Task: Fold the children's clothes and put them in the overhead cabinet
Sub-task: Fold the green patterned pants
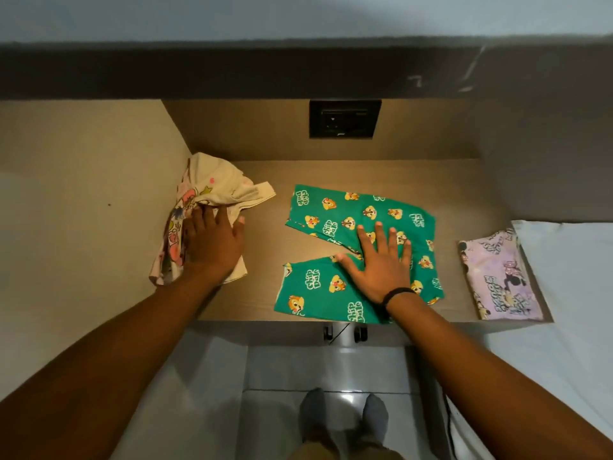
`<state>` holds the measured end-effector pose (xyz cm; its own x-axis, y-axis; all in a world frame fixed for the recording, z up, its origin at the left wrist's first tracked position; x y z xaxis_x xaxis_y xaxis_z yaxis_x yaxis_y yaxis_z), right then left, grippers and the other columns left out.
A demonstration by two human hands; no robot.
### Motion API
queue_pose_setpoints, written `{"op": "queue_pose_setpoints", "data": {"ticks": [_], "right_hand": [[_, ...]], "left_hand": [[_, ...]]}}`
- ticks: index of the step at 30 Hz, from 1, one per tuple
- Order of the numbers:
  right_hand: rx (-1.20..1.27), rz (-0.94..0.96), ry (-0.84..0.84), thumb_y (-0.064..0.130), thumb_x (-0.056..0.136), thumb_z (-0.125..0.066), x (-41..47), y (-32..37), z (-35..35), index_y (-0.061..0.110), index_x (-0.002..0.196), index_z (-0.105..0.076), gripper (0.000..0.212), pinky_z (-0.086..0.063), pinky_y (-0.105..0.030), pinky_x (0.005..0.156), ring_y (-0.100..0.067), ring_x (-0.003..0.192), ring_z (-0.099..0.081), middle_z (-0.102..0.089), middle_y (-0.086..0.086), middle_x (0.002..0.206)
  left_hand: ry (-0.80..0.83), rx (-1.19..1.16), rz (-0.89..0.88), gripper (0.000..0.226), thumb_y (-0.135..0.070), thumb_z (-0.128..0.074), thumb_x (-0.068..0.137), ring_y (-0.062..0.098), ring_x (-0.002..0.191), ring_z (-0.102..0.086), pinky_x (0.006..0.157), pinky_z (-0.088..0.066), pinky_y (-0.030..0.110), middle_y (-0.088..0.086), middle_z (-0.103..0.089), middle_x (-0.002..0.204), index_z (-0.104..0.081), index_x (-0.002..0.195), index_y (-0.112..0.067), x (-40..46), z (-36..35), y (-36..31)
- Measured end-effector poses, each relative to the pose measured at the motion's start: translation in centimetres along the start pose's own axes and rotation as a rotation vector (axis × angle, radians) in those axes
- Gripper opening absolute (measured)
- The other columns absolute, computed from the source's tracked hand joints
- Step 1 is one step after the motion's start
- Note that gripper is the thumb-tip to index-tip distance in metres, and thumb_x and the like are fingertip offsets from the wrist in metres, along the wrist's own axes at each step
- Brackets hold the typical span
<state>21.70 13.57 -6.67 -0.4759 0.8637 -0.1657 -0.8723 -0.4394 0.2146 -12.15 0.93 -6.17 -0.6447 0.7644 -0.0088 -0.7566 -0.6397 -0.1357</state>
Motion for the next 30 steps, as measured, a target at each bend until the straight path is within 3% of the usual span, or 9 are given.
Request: {"op": "queue_pose_setpoints", "data": {"ticks": [4,8,11,16,23,27,30], "right_hand": [[0.009,-0.027,-0.110,0.078,0.097,-0.007,1.7,-3.2,1.8,0.032,0.163,-0.016,0.081,-0.001,-0.058,0.126,-0.031,0.159,0.000,-0.011,-0.006,0.172],[-0.083,-0.021,-0.069,0.074,0.099,-0.007,2.0,-5.9,0.2,0.032,0.164,-0.006,0.078,-0.003,-0.056,0.127,-0.032,0.159,0.000,-0.003,-0.006,0.173],[-0.052,-0.069,-0.072,0.074,0.099,-0.005,3.3,-6.3,0.2,0.032,0.164,-0.004,0.078,0.000,-0.054,0.127,-0.031,0.159,0.002,-0.001,-0.005,0.173],[0.004,-0.022,-0.037,0.071,0.101,-0.009,4.2,-6.6,1.5,0.030,0.165,-0.007,0.076,0.003,-0.052,0.127,-0.030,0.159,0.004,-0.002,-0.006,0.173],[-0.105,0.042,-0.031,0.067,0.102,-0.007,2.4,-8.0,0.2,0.030,0.164,0.001,0.073,-0.003,-0.054,0.128,-0.029,0.159,0.004,-0.001,-0.007,0.173],[-0.011,0.077,-0.048,0.069,0.102,-0.017,1.1,-7.9,1.5,0.029,0.164,-0.009,0.074,-0.005,-0.053,0.128,-0.030,0.159,0.001,-0.007,-0.009,0.172],[0.051,0.237,-0.148,0.067,0.102,-0.031,-4.2,-8.2,2.1,0.025,0.157,-0.035,0.070,-0.024,-0.051,0.124,-0.031,0.153,-0.028,-0.035,-0.008,0.163]], "left_hand": [[-0.030,-0.104,-0.277,0.069,-0.062,-0.032,0.105,0.034,0.162,-0.015,0.131,-0.013,0.056,0.010,-0.023,0.174,-0.027,0.164,-0.026,-4.2,-0.2,-11.5],[0.155,-0.150,-0.424,0.080,-0.073,-0.019,0.101,0.030,0.164,0.004,0.132,0.002,0.053,0.009,-0.007,0.177,-0.012,0.169,-0.031,-7.2,-3.5,-19.8],[0.162,-0.065,-0.433,0.080,-0.076,-0.014,0.102,0.028,0.164,0.006,0.131,0.002,0.056,0.006,-0.003,0.178,-0.002,0.169,-0.035,-7.4,-5.2,-20.5],[0.136,-0.015,-0.414,0.078,-0.074,-0.014,0.103,0.032,0.164,0.003,0.131,0.002,0.056,0.008,-0.007,0.178,-0.009,0.169,-0.032,-5.4,-4.7,-19.3],[0.131,-0.041,-0.387,0.076,-0.073,-0.016,0.103,0.030,0.164,0.007,0.131,0.005,0.053,0.004,0.002,0.178,-0.002,0.168,-0.037,-6.4,-5.4,-18.8],[0.055,-0.138,-0.432,0.076,-0.070,-0.024,0.104,0.029,0.164,-0.005,0.132,-0.001,0.050,0.005,-0.014,0.177,-0.021,0.167,-0.027,-8.2,-3.3,-18.4],[0.025,-0.196,-0.603,0.076,-0.073,-0.034,0.102,0.029,0.157,-0.030,0.130,-0.022,0.051,0.006,-0.041,0.166,-0.044,0.157,-0.021,-13.3,-1.7,-16.2]]}}
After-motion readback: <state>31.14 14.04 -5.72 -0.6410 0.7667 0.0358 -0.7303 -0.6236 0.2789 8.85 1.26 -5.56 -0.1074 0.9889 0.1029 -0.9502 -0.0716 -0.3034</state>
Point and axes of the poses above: each hand's wrist, its own x-axis towards the middle knuckle, its own z-axis out of the back of the hand, y = z × x, the point moved 4 cm from there along x, towards the middle knuckle
